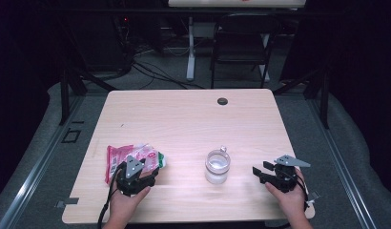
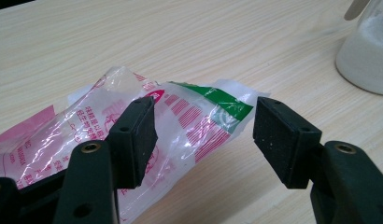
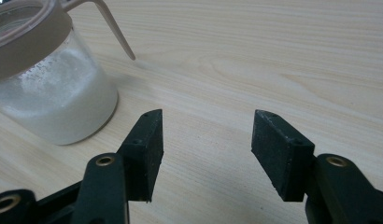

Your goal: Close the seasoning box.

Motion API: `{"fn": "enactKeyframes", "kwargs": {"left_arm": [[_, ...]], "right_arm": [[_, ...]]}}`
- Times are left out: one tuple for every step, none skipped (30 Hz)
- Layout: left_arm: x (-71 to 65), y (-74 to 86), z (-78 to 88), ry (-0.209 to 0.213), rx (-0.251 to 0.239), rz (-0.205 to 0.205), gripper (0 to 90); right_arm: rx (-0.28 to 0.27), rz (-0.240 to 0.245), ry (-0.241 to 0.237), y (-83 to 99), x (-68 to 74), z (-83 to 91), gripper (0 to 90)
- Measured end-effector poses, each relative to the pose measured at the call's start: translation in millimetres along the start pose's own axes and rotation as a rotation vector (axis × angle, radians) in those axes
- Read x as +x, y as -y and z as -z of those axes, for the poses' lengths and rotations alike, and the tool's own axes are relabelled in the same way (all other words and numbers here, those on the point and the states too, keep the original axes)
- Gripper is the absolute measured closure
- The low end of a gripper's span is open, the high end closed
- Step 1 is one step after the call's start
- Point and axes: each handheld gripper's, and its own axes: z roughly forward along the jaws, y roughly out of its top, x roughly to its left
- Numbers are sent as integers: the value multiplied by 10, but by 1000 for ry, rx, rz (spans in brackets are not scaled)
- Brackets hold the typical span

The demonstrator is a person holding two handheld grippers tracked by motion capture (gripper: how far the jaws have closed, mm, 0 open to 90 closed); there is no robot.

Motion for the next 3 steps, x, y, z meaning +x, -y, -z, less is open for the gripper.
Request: {"fn": "enactKeyframes", "kwargs": {"left_arm": [[2,-1,2,0,1,-1,389],[4,-2,2,0,-1,-2,389],[6,-3,2,1,-1,-4,389]], "right_arm": [[-1,-4,-5,2,-3,-2,432],[-1,-6,-4,4,-5,0,432],[-2,-8,-2,8,-6,2,432]]}}
